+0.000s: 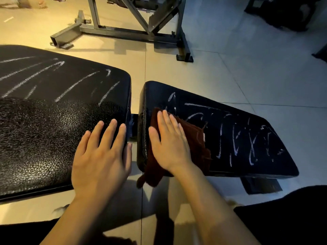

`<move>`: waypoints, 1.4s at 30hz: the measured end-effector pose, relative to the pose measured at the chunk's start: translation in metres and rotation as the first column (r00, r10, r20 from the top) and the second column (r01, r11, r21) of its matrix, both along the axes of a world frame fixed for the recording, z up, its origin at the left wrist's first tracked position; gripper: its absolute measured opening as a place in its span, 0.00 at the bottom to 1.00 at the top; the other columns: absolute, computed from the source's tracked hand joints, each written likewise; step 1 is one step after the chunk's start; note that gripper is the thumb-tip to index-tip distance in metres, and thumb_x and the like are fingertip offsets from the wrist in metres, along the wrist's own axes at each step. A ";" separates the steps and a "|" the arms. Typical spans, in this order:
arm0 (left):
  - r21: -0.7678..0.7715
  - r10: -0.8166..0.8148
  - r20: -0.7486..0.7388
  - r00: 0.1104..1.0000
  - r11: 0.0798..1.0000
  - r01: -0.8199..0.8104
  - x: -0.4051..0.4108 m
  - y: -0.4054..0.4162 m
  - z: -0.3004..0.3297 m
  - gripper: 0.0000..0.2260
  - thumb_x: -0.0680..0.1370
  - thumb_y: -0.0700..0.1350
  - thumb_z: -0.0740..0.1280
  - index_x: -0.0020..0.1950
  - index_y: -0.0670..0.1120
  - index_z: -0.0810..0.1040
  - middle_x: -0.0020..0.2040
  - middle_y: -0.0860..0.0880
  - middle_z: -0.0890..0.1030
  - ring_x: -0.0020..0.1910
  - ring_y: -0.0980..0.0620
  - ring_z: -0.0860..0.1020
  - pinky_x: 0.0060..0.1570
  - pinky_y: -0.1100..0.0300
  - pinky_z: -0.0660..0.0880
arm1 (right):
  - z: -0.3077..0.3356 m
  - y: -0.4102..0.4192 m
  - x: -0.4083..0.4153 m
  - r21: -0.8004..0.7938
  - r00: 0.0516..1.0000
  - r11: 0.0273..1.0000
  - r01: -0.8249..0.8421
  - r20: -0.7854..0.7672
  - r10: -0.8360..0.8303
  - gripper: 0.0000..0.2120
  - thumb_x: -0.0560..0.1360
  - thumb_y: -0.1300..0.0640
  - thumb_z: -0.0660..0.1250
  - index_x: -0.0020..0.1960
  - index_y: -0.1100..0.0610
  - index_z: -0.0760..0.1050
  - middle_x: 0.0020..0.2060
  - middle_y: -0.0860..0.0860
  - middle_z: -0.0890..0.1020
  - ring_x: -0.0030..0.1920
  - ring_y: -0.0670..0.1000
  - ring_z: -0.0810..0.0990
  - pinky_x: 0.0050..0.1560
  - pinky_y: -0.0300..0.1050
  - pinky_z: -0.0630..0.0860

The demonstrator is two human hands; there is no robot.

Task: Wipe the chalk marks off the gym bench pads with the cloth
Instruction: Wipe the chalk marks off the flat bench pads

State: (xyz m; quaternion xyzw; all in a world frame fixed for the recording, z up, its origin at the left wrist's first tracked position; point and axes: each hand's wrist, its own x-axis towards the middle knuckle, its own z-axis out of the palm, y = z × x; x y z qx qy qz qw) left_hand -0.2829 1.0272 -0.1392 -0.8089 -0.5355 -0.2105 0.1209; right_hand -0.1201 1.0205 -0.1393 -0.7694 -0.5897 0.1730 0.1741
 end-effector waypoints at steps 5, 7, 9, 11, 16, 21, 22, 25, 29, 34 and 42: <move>-0.022 0.006 0.005 1.000 1.000 -0.005 -0.001 -0.002 0.001 0.22 0.79 0.52 0.57 0.68 0.43 0.75 0.68 0.41 0.74 0.69 0.39 0.70 0.67 0.42 0.65 | -0.003 -0.032 -0.004 -0.001 0.996 0.996 0.085 -0.006 -0.085 0.27 0.82 0.41 0.39 0.77 0.47 0.36 0.78 0.42 0.41 0.76 0.40 0.35 0.75 0.42 0.33; -0.012 0.002 0.030 1.000 1.000 -0.002 0.000 0.000 0.000 0.21 0.79 0.51 0.57 0.68 0.43 0.76 0.68 0.42 0.75 0.69 0.39 0.71 0.67 0.42 0.65 | -0.006 -0.055 -0.009 0.010 0.992 0.992 0.126 -0.002 -0.126 0.26 0.81 0.39 0.37 0.74 0.46 0.34 0.77 0.40 0.41 0.75 0.38 0.35 0.74 0.39 0.32; 0.000 0.000 0.032 0.999 1.000 0.000 0.000 0.001 -0.001 0.21 0.79 0.51 0.57 0.68 0.44 0.76 0.68 0.42 0.75 0.68 0.39 0.71 0.66 0.42 0.65 | -0.009 -0.051 -0.001 0.007 0.989 0.989 0.150 0.017 -0.150 0.27 0.80 0.38 0.37 0.76 0.45 0.36 0.77 0.39 0.42 0.75 0.38 0.37 0.74 0.39 0.34; 0.004 -0.011 0.030 0.999 1.000 0.011 0.000 0.001 -0.001 0.21 0.79 0.51 0.58 0.68 0.43 0.76 0.68 0.42 0.75 0.68 0.39 0.71 0.66 0.43 0.65 | -0.011 -0.028 0.014 -0.021 0.979 0.979 0.204 0.016 -0.204 0.27 0.82 0.40 0.40 0.78 0.47 0.41 0.78 0.42 0.44 0.77 0.41 0.39 0.77 0.44 0.39; -0.014 -0.022 0.034 0.999 1.000 0.022 -0.002 0.000 -0.002 0.22 0.79 0.52 0.58 0.68 0.43 0.75 0.68 0.41 0.75 0.69 0.38 0.70 0.66 0.43 0.64 | -0.007 -0.004 0.033 -0.069 0.963 0.961 0.268 0.018 -0.267 0.28 0.83 0.42 0.43 0.79 0.52 0.44 0.79 0.47 0.46 0.78 0.45 0.41 0.78 0.47 0.40; -0.015 -0.023 0.056 0.998 1.000 0.023 0.000 0.000 0.001 0.21 0.78 0.51 0.58 0.67 0.43 0.76 0.67 0.41 0.76 0.68 0.38 0.71 0.66 0.43 0.65 | -0.017 -0.041 0.006 0.066 0.978 0.975 0.210 -0.012 -0.210 0.29 0.79 0.39 0.38 0.79 0.46 0.45 0.78 0.40 0.49 0.76 0.39 0.41 0.76 0.41 0.37; -0.005 -0.031 0.059 0.998 0.999 0.032 0.001 0.000 0.000 0.21 0.78 0.51 0.59 0.66 0.43 0.77 0.67 0.42 0.76 0.68 0.39 0.72 0.66 0.43 0.65 | -0.017 -0.046 0.003 0.083 0.978 0.975 0.205 -0.044 -0.202 0.30 0.78 0.39 0.38 0.78 0.45 0.47 0.77 0.39 0.50 0.75 0.37 0.42 0.75 0.40 0.36; 0.089 -0.142 0.068 0.988 0.987 0.135 -0.003 0.000 0.000 0.17 0.79 0.49 0.61 0.62 0.43 0.80 0.63 0.44 0.79 0.65 0.42 0.75 0.63 0.47 0.67 | -0.012 -0.048 0.005 0.129 0.956 0.962 0.241 -0.202 -0.212 0.30 0.76 0.41 0.39 0.77 0.45 0.56 0.75 0.38 0.58 0.73 0.34 0.47 0.76 0.40 0.41; 0.193 -0.443 0.084 0.893 0.886 0.422 -0.001 -0.019 -0.007 0.09 0.77 0.44 0.62 0.51 0.46 0.80 0.52 0.48 0.81 0.52 0.47 0.78 0.49 0.52 0.68 | -0.001 -0.045 0.021 0.150 0.964 0.964 0.220 -0.184 -0.191 0.21 0.83 0.47 0.50 0.75 0.46 0.62 0.73 0.41 0.65 0.74 0.42 0.58 0.75 0.46 0.52; -0.113 -0.511 0.329 0.794 0.813 0.571 0.018 -0.052 -0.038 0.09 0.76 0.47 0.63 0.55 0.49 0.71 0.51 0.53 0.73 0.45 0.54 0.74 0.45 0.64 0.69 | 0.013 -0.034 0.031 0.009 0.992 0.996 0.085 0.089 -0.086 0.21 0.83 0.51 0.52 0.77 0.46 0.59 0.72 0.45 0.63 0.72 0.50 0.60 0.70 0.56 0.59; -0.596 0.273 0.715 0.643 0.718 0.358 0.038 -0.073 -0.024 0.16 0.72 0.39 0.74 0.44 0.53 0.68 0.40 0.54 0.80 0.41 0.60 0.80 0.40 0.67 0.74 | 0.016 -0.043 0.030 0.219 0.995 0.971 0.097 0.014 -0.103 0.11 0.81 0.53 0.62 0.59 0.54 0.78 0.57 0.47 0.76 0.58 0.50 0.73 0.57 0.46 0.71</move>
